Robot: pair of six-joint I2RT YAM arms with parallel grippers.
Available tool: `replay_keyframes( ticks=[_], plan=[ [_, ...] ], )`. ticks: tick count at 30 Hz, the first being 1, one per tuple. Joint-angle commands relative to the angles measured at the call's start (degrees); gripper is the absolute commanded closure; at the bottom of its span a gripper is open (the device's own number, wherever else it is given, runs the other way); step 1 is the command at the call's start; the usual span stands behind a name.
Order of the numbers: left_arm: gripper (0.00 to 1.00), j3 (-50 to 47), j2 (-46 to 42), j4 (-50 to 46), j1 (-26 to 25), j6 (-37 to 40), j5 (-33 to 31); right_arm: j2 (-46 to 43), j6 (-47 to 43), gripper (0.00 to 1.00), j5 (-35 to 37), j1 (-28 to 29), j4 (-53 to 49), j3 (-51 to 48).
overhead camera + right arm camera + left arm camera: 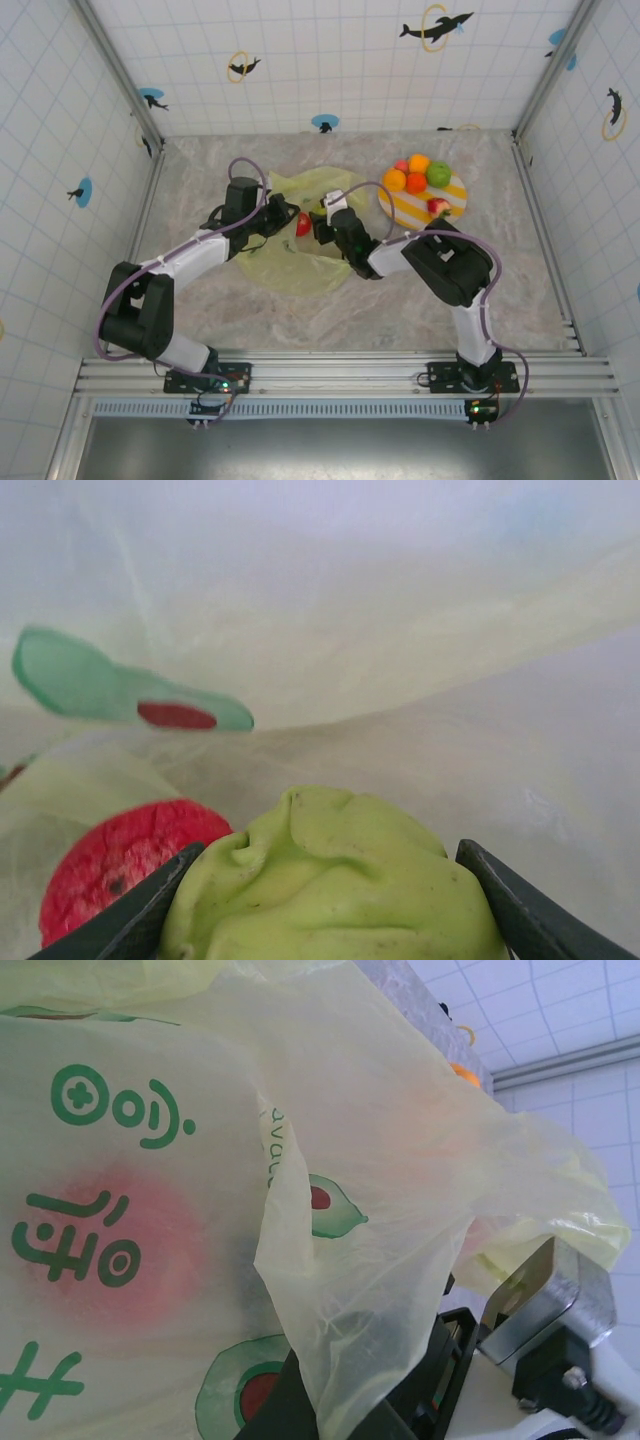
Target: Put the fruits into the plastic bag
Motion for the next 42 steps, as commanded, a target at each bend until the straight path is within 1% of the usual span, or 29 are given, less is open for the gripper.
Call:
replay_keyframes(
  ticks=[1, 4, 6, 10, 14, 22, 26, 30, 36, 38, 41, 42],
  plan=[
    [1.00, 1.52, 0.60, 0.71, 0.51, -0.37, 1.00, 2.15, 6.18, 0.36, 2.56, 0.24, 4.78, 3.58],
    [1.00, 1.44, 0.87, 0.65, 0.51, -0.28, 1.06, 3.77, 10.88, 0.33, 1.21, 0.24, 3.22, 6.36],
    [1.00, 1.64, 0.97, 0.60, 0.55, -0.19, 0.99, 3.97, 12.46, 0.28, 0.34, 0.22, 1.52, 7.56],
    [1.00, 1.74, 0.96, 0.17, 0.51, 0.16, 0.83, 0.87, 11.61, 0.16, 0.27, -0.09, -1.36, 5.66],
    [1.00, 1.74, 0.64, -0.02, 0.58, 0.57, 0.18, -4.35, 7.85, 0.10, -1.11, -0.54, -4.62, 1.15],
    [1.00, 1.74, 0.65, -0.33, 0.98, 1.03, -0.72, -17.52, -2.65, 0.10, -7.43, -0.40, -14.45, -8.76],
    [1.00, 1.99, 1.12, -0.98, 1.14, 2.02, -1.93, -25.37, -7.08, 0.10, -13.71, -0.46, -21.74, -12.21],
    [1.00, 2.18, 1.32, -1.53, 1.20, 2.88, -3.21, -33.69, -9.35, 0.11, -18.21, -0.78, -29.99, -15.39],
    [1.00, 2.03, 1.14, -1.17, 1.17, 2.96, -3.62, -45.33, -7.46, 0.10, -26.55, -3.34, -34.57, -20.21],
    [1.00, 2.26, 0.99, -1.46, 1.13, 3.40, -4.26, -48.60, -6.62, 0.10, -26.01, -4.67, -36.39, -20.87],
    [1.00, 2.24, 0.88, -1.51, 1.17, 3.84, -5.36, -53.09, -4.68, 0.09, -22.25, -7.68, -38.55, -22.21],
    [1.00, 2.15, 0.88, -1.51, 1.13, 3.77, -5.57, -54.41, -3.49, 0.09, -23.09, -9.27, -38.27, -23.13]
  ],
)
